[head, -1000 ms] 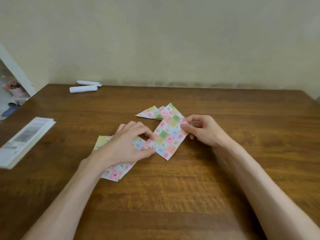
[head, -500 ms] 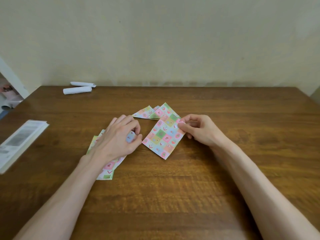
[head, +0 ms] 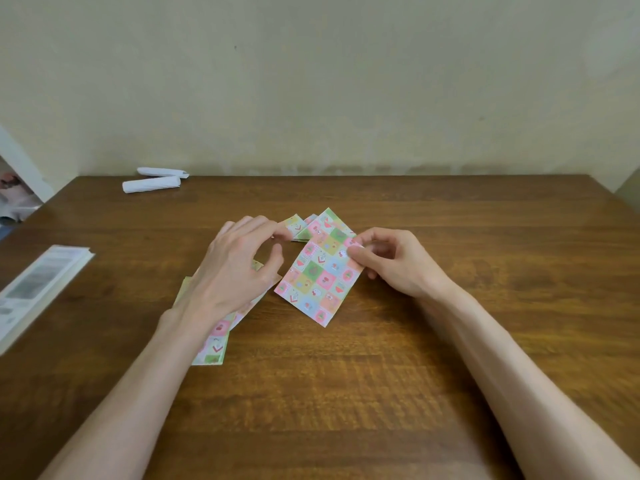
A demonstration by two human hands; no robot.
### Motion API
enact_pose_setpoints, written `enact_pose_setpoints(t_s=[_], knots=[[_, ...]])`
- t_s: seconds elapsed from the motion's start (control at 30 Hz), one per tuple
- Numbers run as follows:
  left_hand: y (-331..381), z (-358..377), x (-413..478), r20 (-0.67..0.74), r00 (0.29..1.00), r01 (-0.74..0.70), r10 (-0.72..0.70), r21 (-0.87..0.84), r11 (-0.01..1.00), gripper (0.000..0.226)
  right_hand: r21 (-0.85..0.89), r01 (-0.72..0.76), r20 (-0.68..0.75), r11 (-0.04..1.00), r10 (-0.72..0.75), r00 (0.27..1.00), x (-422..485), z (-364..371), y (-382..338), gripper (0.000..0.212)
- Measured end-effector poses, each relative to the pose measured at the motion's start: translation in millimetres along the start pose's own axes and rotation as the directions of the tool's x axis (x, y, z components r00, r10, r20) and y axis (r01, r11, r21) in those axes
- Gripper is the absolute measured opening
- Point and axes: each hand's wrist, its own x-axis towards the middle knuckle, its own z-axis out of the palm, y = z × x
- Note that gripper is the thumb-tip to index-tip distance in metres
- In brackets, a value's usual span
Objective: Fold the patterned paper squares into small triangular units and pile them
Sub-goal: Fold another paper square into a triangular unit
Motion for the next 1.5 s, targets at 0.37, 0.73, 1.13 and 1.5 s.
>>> enact_pose_setpoints(t_s=[0.37, 0.73, 1.13, 1.5], knots=[[31.9, 15.8, 5.1, -0.213, 0.976, -0.098, 0.041, -0.266, 0.959, 0.037, -0.196, 0.442, -0.063, 0.875, -0.461, 0.885, -21.1, -16.4, -20.6, 0.020], [29.0, 22.4, -18.9, 0.240, 0.950, -0.165, 0.198, -0.149, 0.975, 0.034, -0.462, 0.332, 0.241, 0.822, -0.244, 0.939, -32.5, -25.5, 8.5, 0.024], [37.9, 21.5, -22.6, 0.249, 0.947, -0.175, 0.201, -0.123, 0.977, 0.025, -0.569, 0.334, 0.267, 0.751, -0.216, 0.939, -40.6, -31.0, 8.1, 0.009], [41.4, 30.3, -23.3, 0.212, 0.963, -0.140, 0.166, -0.130, 0.982, 0.026, -0.480, 0.287, 0.288, 0.829, -0.160, 0.944, -38.3, -33.6, 14.1, 0.005]])
